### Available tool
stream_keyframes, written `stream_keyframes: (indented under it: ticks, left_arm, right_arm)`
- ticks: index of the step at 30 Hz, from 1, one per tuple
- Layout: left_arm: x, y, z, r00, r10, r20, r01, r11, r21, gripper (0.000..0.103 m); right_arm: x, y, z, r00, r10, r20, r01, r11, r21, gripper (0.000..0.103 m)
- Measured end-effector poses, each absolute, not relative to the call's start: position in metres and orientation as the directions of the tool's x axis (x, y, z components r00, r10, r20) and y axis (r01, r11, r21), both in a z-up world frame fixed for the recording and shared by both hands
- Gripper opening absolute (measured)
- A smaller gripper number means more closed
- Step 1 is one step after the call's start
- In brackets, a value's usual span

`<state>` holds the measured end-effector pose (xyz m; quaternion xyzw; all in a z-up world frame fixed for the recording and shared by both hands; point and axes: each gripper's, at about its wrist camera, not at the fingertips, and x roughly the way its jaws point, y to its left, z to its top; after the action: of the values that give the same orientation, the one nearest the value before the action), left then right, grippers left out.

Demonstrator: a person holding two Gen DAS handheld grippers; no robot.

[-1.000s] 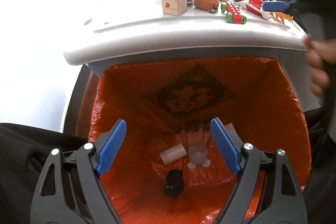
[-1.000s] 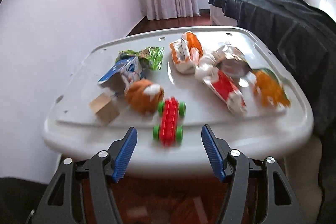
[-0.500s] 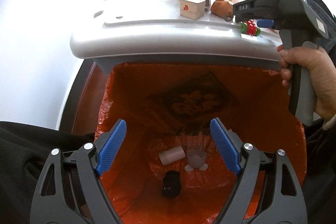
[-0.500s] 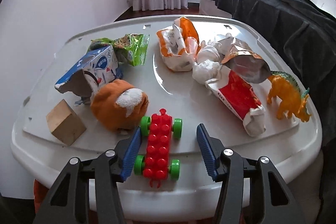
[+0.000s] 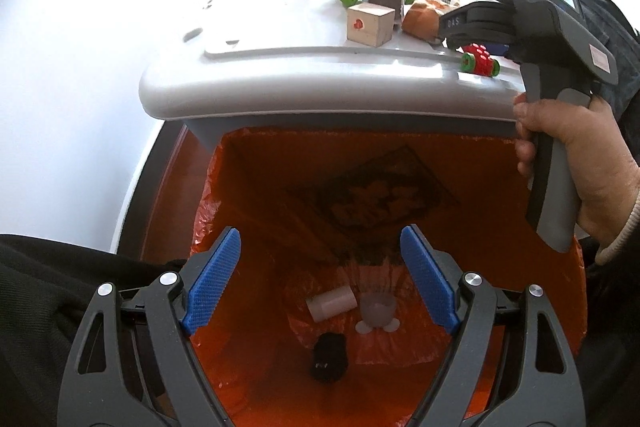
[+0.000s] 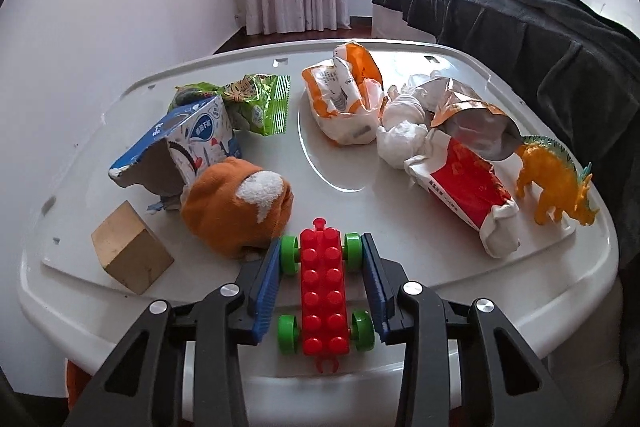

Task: Collect trash
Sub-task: 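Grasp the red-green toy block car with the right tool while the left tool grasps the wooden cube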

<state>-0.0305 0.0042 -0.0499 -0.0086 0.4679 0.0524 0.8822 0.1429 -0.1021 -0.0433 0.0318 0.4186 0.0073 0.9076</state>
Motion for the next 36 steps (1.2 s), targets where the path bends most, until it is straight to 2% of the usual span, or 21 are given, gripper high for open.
stream_keyframes:
  ticks: [4, 9, 12, 15, 21, 25, 26, 27, 28, 29, 36]
  left_arm:
    - [-0.030, 0.003, -0.043, 0.576, 0.088, -0.813, -0.101, 0.994, 0.036, 0.080]
    - [-0.013, -0.003, -0.021, 0.631, 0.089, -0.770, -0.080, 0.996, 0.049, 0.080]
    - [0.013, -0.009, -0.006, 0.675, 0.094, -0.732, -0.064, 0.996, 0.069, 0.080]
    - [0.052, -0.009, 0.001, 0.699, 0.072, -0.712, -0.038, 0.997, 0.064, 0.080]
    - [0.124, -0.011, -0.013, 0.700, 0.076, -0.711, 0.008, 0.994, 0.113, 0.080]
    - [0.151, -0.015, -0.032, 0.687, 0.047, -0.725, 0.028, 0.995, 0.091, 0.080]
    - [0.158, -0.017, -0.039, 0.681, 0.044, -0.731, 0.037, 0.995, 0.094, 0.078]
    - [0.163, -0.018, -0.045, 0.673, 0.044, -0.738, 0.038, 0.995, 0.094, 0.057]
    - [0.165, -0.017, -0.050, 0.672, 0.016, -0.741, 0.051, 0.996, 0.067, 0.049]
    - [0.166, -0.014, -0.049, 0.681, -0.029, -0.732, 0.061, 0.998, 0.017, 0.046]
    - [0.153, -0.008, -0.043, 0.681, -0.063, -0.729, 0.073, 0.997, -0.017, 0.046]
  right_arm:
    - [0.141, -0.123, -0.031, 0.642, 0.111, -0.759, 0.023, 0.986, 0.164, 0.038]
    - [0.126, -0.151, 0.012, 0.666, 0.187, -0.722, -0.021, 0.972, 0.233, 0.038]
    - [0.105, -0.174, 0.047, 0.685, 0.261, -0.680, -0.059, 0.951, 0.305, 0.038]
    - [0.080, -0.192, 0.069, 0.709, 0.288, -0.644, -0.097, 0.944, 0.315, 0.038]
    - [0.059, -0.215, 0.055, 0.719, 0.272, -0.639, -0.069, 0.944, 0.324, 0.038]
    - [0.064, -0.223, 0.047, 0.714, 0.287, -0.639, -0.058, 0.933, 0.354, 0.038]
    - [0.066, -0.222, 0.048, 0.716, 0.289, -0.635, -0.060, 0.932, 0.356, 0.038]
    - [0.066, -0.223, 0.049, 0.717, 0.292, -0.633, -0.064, 0.932, 0.358, 0.038]
    - [0.067, -0.222, 0.049, 0.718, 0.294, -0.631, -0.066, 0.931, 0.359, 0.038]
    - [0.067, -0.221, 0.049, 0.716, 0.298, -0.631, -0.067, 0.930, 0.362, 0.038]
    - [0.072, -0.213, 0.044, 0.697, 0.307, -0.648, -0.072, 0.929, 0.363, 0.038]
